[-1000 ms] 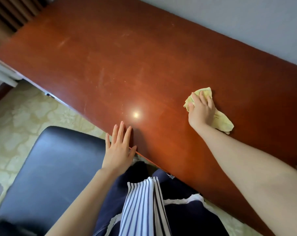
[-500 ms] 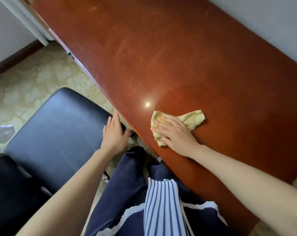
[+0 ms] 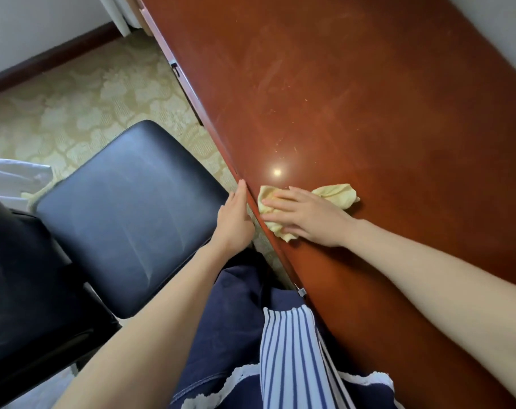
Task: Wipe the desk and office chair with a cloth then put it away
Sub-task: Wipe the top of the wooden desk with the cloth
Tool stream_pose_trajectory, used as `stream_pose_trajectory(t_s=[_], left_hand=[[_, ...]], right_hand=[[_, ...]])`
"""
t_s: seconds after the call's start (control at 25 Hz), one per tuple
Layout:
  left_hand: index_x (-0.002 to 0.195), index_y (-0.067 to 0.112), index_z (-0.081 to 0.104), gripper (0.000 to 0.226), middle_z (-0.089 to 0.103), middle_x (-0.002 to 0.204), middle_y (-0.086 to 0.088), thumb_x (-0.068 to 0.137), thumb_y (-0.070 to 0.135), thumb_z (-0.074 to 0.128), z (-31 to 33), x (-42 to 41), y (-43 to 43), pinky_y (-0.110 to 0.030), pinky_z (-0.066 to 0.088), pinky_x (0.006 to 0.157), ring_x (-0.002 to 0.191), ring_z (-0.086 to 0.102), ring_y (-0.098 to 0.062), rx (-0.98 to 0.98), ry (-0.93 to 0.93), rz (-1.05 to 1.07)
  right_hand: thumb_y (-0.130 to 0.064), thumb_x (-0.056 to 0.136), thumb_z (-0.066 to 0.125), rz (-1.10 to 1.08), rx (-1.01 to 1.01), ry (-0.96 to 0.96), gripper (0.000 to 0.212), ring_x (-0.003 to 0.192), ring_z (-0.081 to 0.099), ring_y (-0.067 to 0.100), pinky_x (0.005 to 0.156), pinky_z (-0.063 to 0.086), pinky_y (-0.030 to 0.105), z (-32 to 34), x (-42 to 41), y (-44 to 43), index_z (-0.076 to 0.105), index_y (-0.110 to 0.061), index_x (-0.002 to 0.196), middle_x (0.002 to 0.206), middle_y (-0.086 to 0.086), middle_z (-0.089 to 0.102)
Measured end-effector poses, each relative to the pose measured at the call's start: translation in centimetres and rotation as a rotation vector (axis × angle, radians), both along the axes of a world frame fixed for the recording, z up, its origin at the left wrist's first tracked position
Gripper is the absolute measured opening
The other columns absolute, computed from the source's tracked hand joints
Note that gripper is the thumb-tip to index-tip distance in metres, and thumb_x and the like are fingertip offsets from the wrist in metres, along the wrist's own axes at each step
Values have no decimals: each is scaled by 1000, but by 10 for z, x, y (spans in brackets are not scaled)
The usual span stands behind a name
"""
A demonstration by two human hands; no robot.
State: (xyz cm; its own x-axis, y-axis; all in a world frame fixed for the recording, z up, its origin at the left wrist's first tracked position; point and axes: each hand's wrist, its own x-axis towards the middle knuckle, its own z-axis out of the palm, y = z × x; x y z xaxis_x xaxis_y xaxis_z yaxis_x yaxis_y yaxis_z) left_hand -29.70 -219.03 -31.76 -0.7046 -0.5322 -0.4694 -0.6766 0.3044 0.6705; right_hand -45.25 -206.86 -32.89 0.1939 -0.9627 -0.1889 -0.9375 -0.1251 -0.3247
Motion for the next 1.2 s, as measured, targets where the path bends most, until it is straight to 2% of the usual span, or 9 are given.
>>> stream_pose_trajectory(t_s=[0.2,0.4,0.48,0.56,0.64,0.76,0.88,1.04,1.2], left_hand=[[151,25,13,87,43,142,-1,75,-12,33,8,-1,-15,-41,39,101,121,45,-25,17,49,71],[137,10,31,62,52,124,-9,78,-4,46,10,-6,-25,-49,42,93,114,44,-31,-40,61,35],[145,11,21,74,40,141,-9,81,8,57,8,-4,-21,-50,34,103,129,34,-31,-95,-29,-37],[152,14,1,96,5,160,-6,83,29,66,6,0,-15,-50,12,117,145,5,-28,-166,-170,-171],[151,15,-10,113,-18,158,-3,78,52,68,5,1,-13,-50,-5,115,145,-15,-24,-262,-264,-282],[149,10,-14,129,-21,157,-7,67,73,63,5,-2,-9,-52,-11,113,144,-21,-25,-390,-342,-369],[149,6,-13,136,-18,158,-11,61,83,56,11,-9,-4,-53,-10,113,144,-19,-27,-421,-407,-390],[148,2,-13,135,-17,157,-15,63,82,56,18,-16,-2,-53,-7,114,145,-17,-28,-463,-491,-431],[148,2,-14,133,-16,157,-15,66,78,59,22,-15,-6,-52,-4,116,145,-16,-29,-469,-505,-469]], right_hand=[[-34,100,42,-55,51,29,47,146,9,14,115,7,34,-1,-6,-72,33,-29,146,159,-7,15],[-28,99,45,-175,27,-41,46,147,8,15,115,3,32,-1,12,-58,36,-27,145,158,-6,16],[-28,98,48,-157,15,-62,46,146,10,14,117,4,32,-1,16,-37,39,-27,143,157,-6,20],[-26,97,52,-119,10,-92,46,145,15,14,118,6,31,0,18,-6,43,-27,141,155,-5,27],[-23,93,59,-102,2,-116,47,143,21,15,117,13,34,2,15,31,47,-26,139,151,-3,34],[-21,90,65,-40,1,-70,50,140,30,19,114,26,41,3,6,80,50,-24,137,147,0,41],[-21,89,65,75,30,-15,51,138,31,20,112,28,43,7,-12,86,50,-23,138,146,1,42],[-21,96,55,90,96,-31,51,143,14,15,117,14,34,8,-35,48,38,-25,144,152,-4,22],[-25,101,43,-73,145,-13,53,146,0,12,117,1,27,6,-51,-10,21,-31,149,158,-5,8]])
